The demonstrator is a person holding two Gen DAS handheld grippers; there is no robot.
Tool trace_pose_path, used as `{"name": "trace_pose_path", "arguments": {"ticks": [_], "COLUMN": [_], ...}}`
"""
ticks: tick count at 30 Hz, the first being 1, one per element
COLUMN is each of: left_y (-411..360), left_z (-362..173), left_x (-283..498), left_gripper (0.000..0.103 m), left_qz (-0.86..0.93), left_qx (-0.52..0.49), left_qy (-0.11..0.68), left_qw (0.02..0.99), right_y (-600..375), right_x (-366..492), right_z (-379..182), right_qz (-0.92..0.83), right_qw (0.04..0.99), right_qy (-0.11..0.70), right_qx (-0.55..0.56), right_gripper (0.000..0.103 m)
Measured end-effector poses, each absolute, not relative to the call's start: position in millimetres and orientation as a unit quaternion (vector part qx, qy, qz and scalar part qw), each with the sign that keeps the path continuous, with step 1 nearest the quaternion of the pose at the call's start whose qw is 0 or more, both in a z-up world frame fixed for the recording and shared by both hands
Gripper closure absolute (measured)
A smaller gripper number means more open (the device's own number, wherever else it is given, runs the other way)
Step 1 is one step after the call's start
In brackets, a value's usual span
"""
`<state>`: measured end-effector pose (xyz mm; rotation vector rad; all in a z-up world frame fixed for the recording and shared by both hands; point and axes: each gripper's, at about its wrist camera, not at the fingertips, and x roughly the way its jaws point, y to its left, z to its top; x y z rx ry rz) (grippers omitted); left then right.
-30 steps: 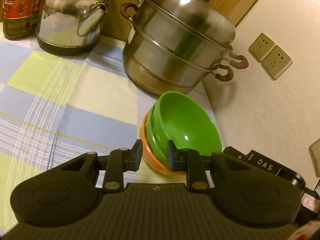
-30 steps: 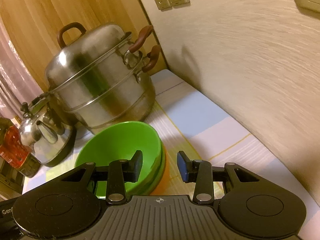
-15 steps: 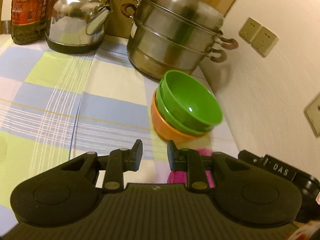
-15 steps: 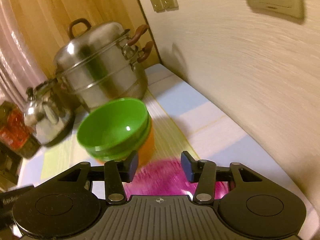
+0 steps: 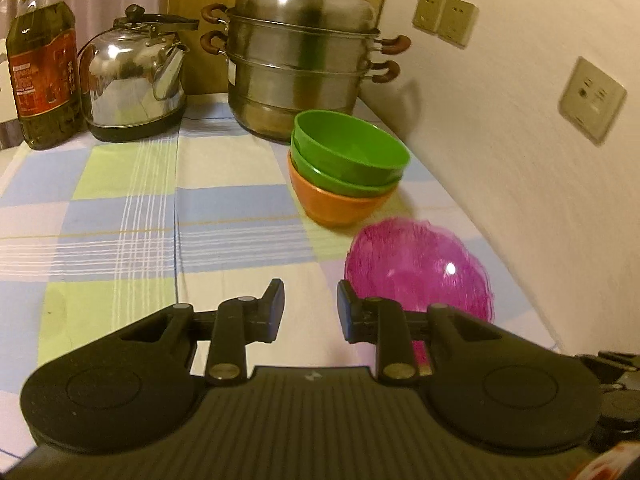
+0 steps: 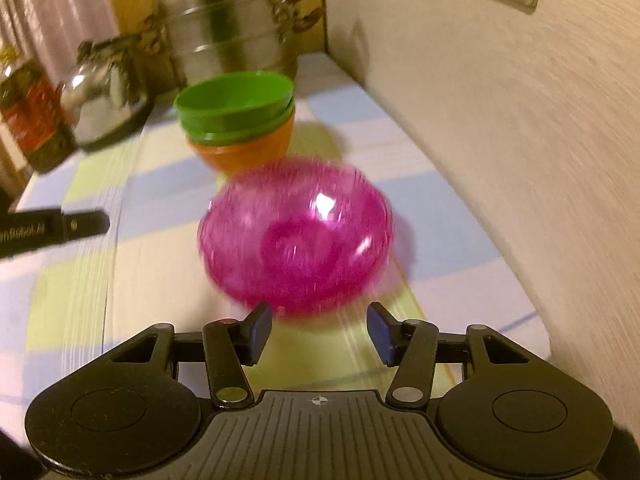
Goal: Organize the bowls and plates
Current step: 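Withdraw both tools past the pink plates and return to the bowl stack, then close both grippers on the rim of the green and orange bowl stack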
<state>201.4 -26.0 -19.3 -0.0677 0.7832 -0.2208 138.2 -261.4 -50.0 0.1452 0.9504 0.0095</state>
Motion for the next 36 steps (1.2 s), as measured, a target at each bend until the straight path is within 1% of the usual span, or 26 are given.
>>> {"name": "trace_pose_path", "arguments": {"ticks": [8,12,14,16,17,23,27,29,30,31,36], "left_y": [-21,-17,-15,-14,-14,-9,-1,-1,-2,-2,-8], "left_z": [-19,-11,-6,-2,-1,6,7,8,8,7,-5], "left_x": [180,182,185,191,195,235,275,298,307,319,376], "left_gripper": [0.078,0.078,0.076,0.071,0.07,0.063,0.058,0.053,0.051,0.05,0.05], "left_qz": [-0.116,-0.129,-0.133,-0.135,-0.138,-0.139,-0.141,-0.136,-0.135,-0.136,-0.134], "left_qx": [-0.023,-0.041,-0.054,-0.059,-0.063,-0.088,-0.128,-0.128,-0.128,-0.132,-0.161], "left_qy": [0.383,0.387,0.388,0.389,0.39,0.402,0.415,0.414,0.413,0.415,0.427], "left_qw": [0.916,0.912,0.91,0.909,0.908,0.901,0.89,0.891,0.892,0.89,0.879], "right_y": [-255,-258,-258,-257,-257,-264,-286,-293,-296,-298,-307], "right_x": [119,119,121,124,127,157,195,218,231,243,311], "right_z": [-45,-37,-32,-28,-26,-22,-19,-15,-12,-10,-10], "right_qz": [0.009,0.009,0.011,0.016,0.018,0.032,0.054,0.059,0.057,0.057,0.078], "right_qw": [0.886,0.89,0.893,0.894,0.895,0.895,0.878,0.877,0.88,0.881,0.868], "right_qy": [0.459,0.452,0.447,0.443,0.441,0.435,0.44,0.435,0.432,0.431,0.442], "right_qx": [0.06,0.061,0.061,0.063,0.063,0.093,0.18,0.193,0.191,0.189,0.211], "right_gripper": [0.049,0.049,0.049,0.049,0.049,0.049,0.048,0.046,0.043,0.041,0.039]}}
